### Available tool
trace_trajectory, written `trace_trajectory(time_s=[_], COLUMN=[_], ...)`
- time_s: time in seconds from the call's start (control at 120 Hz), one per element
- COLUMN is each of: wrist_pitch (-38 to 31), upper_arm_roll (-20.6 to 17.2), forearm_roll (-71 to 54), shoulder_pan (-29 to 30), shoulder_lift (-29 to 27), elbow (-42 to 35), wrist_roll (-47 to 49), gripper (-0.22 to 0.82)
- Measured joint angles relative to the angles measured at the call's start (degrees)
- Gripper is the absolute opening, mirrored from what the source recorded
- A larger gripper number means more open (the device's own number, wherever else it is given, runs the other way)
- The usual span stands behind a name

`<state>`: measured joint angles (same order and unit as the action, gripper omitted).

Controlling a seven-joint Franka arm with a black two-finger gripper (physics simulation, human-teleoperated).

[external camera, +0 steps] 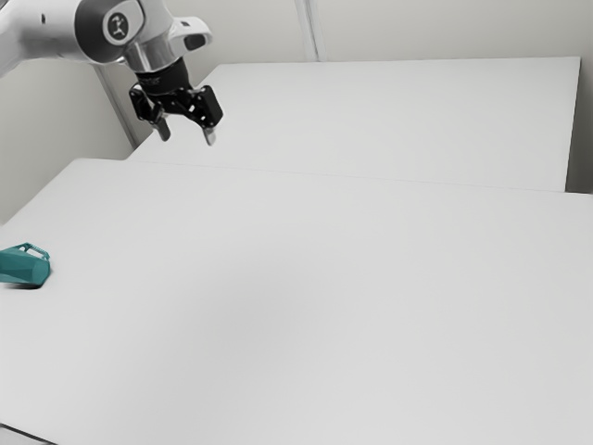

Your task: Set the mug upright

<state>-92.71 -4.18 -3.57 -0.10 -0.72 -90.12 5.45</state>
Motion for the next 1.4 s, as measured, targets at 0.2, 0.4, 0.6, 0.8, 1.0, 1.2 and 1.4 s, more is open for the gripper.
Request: trace_trajectory(time_s=[0.2, 0.4, 0.6, 0.8, 1.0, 1.2, 1.4], wrist_pitch=[0.4, -2.0, -5.0, -7.2, -8.5, -9.2, -9.0], upper_arm_roll=[-0.1, -0.1, 0.1, 0.2, 0.2, 0.2, 0.1], forearm_roll=[3.0, 5.8, 10.0, 13.0, 15.5, 16.0, 16.7], shoulder_pan=[3.5, 12.8, 20.0, 24.8, 29.8, 37.6, 42.1], shoulder_lift=[-2.2, -1.9, -1.3, 0.7, 3.5, 6.1, 9.2], elbow=[-4.6, -8.0, -9.7, -10.4, -10.4, -10.4, -9.7], wrist_roll=[0.7, -3.3, -13.4, -24.3, -33.9, -41.0, -47.3], gripper=[0.6, 0.6, 0.6, 0.6, 0.6, 0.6, 0.6])
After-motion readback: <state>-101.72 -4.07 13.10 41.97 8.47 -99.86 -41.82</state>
